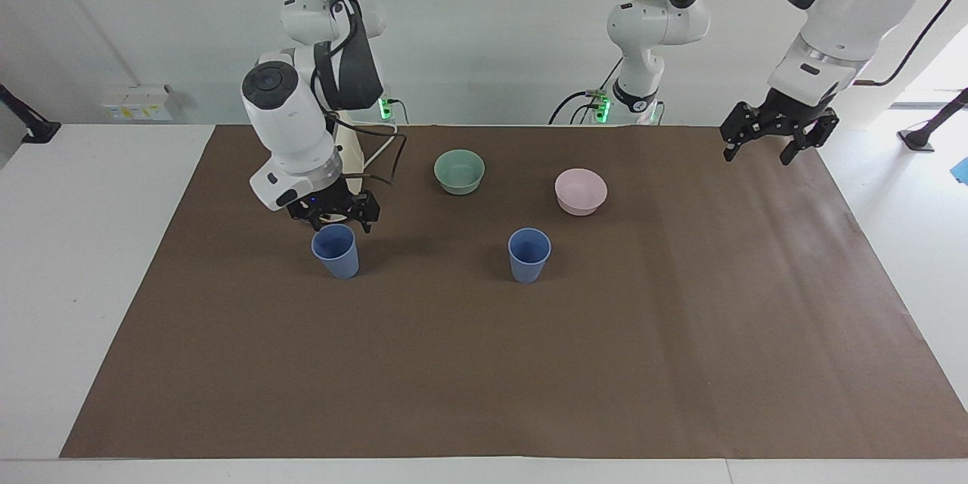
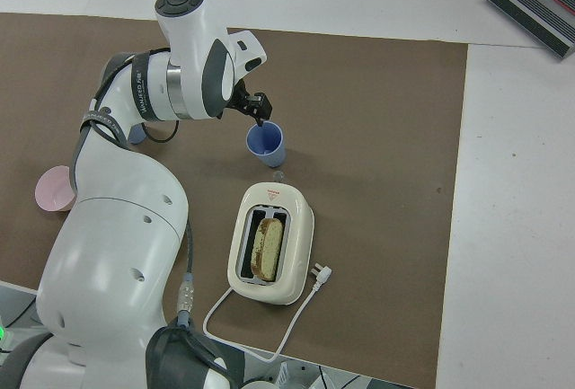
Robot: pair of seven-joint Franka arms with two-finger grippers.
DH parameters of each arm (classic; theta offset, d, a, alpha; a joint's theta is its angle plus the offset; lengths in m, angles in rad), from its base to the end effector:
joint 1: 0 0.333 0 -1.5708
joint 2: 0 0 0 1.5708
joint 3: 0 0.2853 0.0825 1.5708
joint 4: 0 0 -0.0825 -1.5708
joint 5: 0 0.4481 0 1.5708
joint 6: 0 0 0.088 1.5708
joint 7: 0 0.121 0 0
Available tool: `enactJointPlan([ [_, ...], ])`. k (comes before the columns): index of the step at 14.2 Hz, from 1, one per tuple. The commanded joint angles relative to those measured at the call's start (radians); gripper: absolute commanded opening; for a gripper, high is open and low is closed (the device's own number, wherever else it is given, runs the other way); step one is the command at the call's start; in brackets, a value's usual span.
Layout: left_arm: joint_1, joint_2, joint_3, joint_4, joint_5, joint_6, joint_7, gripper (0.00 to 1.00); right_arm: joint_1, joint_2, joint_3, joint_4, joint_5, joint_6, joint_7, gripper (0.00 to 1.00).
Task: Stack blue cups with both arms
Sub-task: 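Grasp the other blue cup with the right gripper and lift it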
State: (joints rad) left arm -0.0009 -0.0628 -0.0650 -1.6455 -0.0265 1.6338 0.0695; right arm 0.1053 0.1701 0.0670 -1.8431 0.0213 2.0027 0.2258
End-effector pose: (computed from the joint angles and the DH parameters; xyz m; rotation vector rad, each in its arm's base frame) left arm 0.6060 -0.0440 0.5837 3.1112 -0.2094 0.0795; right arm 0.6468 0.1132 0.3613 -3.1119 0.0987 0.0249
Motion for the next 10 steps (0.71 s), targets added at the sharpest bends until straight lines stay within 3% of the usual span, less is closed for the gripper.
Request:
enactJointPlan([
  [1, 0.009, 0.008, -0.007, 0.088, 0.020, -0.104, 0.010, 1.00, 0.004, 0.020, 0.001, -0.030, 0.017, 0.059, 0.006, 1.00],
  [10, 0.009, -0.022, -0.009, 0.087, 0.013, -0.149, 0.003, 1.00, 0.008, 0.048, -0.001, -0.079, 0.014, 0.087, -0.022, 1.00],
])
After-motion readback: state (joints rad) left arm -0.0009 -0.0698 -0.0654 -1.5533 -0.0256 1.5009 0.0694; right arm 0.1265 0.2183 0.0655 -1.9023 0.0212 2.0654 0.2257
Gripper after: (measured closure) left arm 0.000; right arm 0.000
